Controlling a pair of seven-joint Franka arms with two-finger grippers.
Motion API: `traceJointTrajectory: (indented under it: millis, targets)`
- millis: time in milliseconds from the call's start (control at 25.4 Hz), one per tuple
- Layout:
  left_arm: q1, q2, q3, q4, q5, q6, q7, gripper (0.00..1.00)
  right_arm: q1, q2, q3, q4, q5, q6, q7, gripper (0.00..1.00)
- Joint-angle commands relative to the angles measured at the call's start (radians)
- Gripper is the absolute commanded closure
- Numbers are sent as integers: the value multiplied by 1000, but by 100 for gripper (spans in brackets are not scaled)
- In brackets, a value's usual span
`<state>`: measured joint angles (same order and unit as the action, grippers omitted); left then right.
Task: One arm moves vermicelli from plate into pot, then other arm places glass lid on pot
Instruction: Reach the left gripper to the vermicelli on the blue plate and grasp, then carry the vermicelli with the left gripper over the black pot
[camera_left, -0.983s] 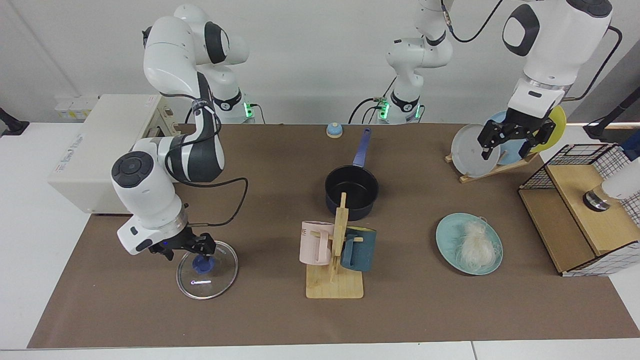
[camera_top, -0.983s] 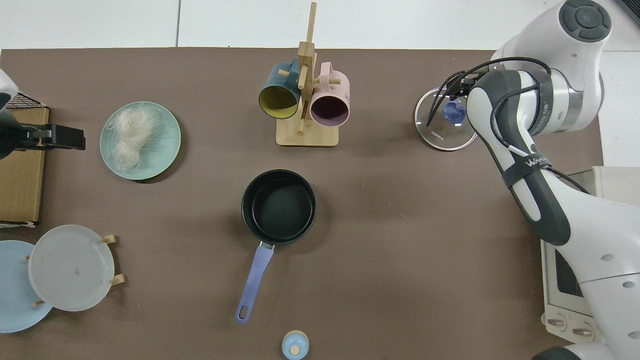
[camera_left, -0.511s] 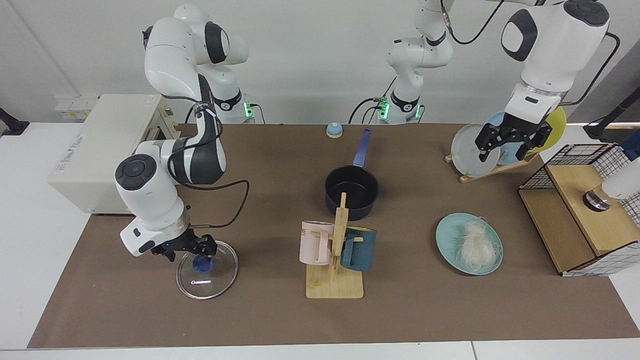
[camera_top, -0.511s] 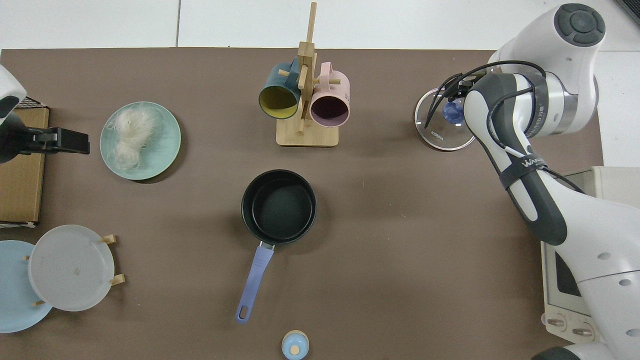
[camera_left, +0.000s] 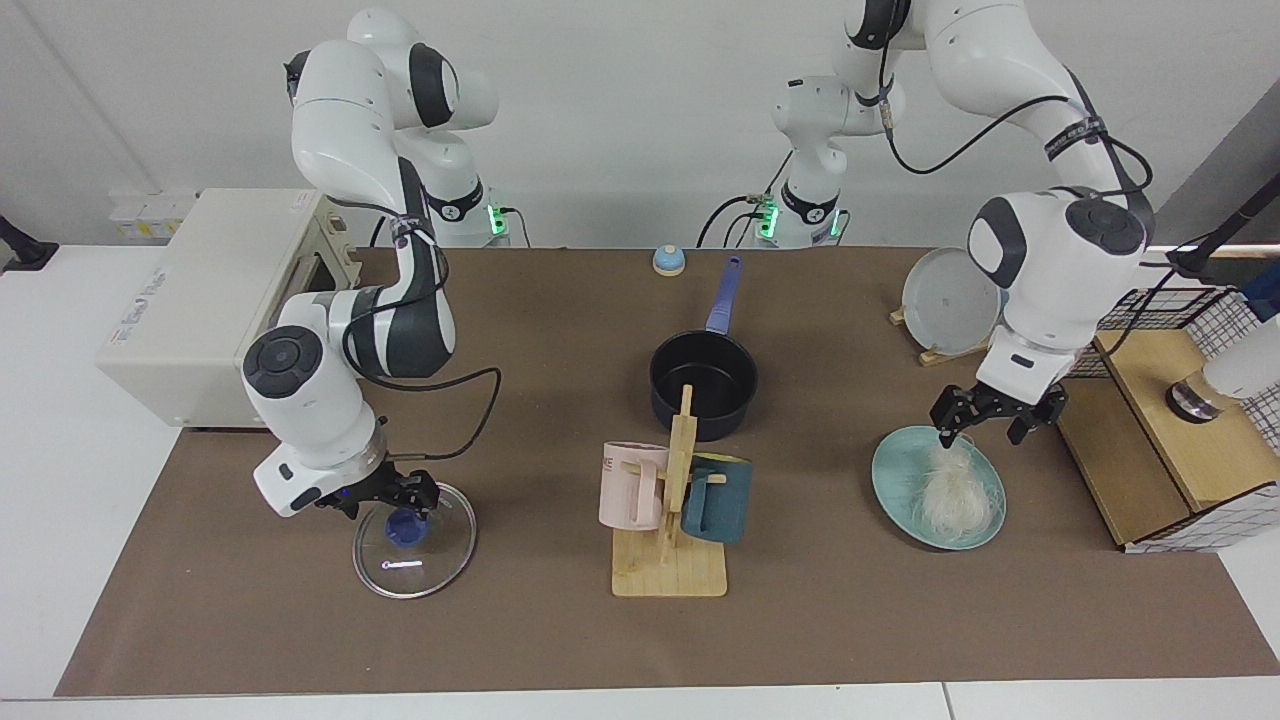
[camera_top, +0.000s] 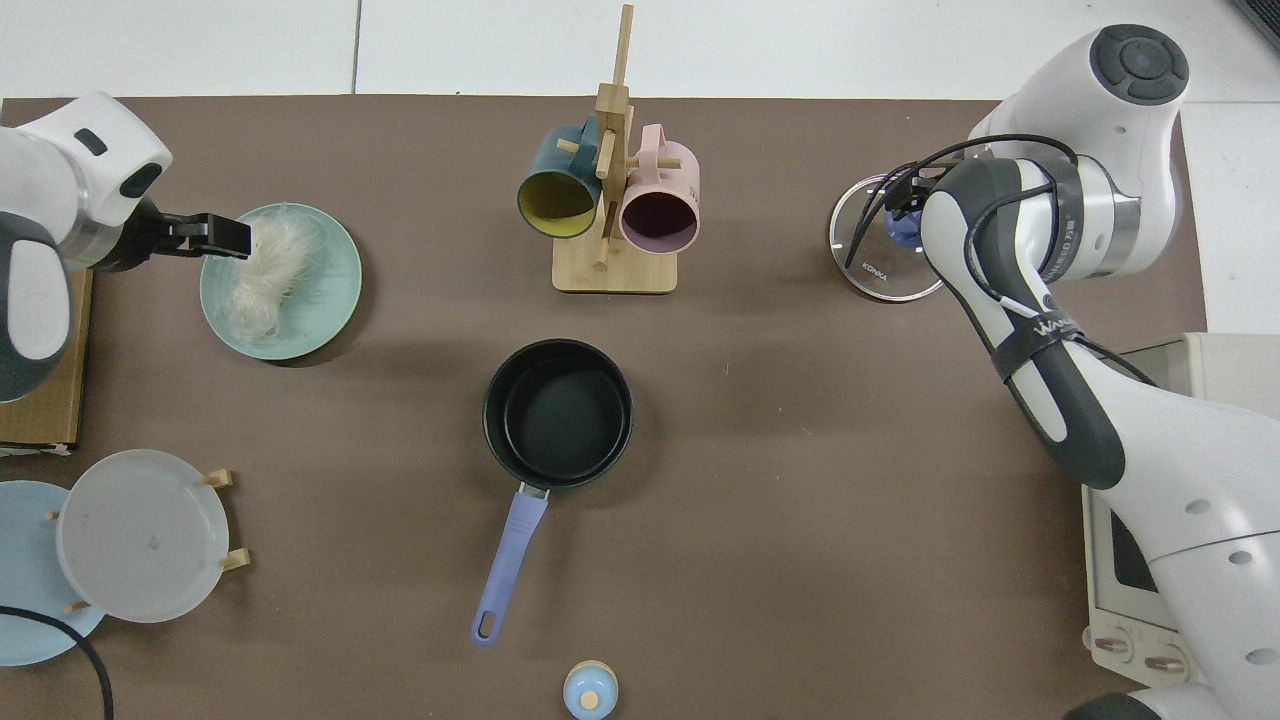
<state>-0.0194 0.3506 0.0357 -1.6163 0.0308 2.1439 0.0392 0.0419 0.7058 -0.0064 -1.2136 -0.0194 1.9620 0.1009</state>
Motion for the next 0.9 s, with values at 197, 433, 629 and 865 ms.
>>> traceJointTrajectory:
  millis: [197,433,629,865]
  targets:
    - [29,157,-7,6,-16,166,64,0,-5,-8,6,-47,4,72,-7,0]
    - [16,176,-8,-10,-16,215,61,0,-4,-8,6,-67,4,107,-12,0]
    - [15,188,-11,-14,-14,220,62,1,-4,-5,6,-87,4,121,-13,1]
    - [36,249,-11,-47,-9,302,83,8,-5,-5,8,-129,4,166,-17,3]
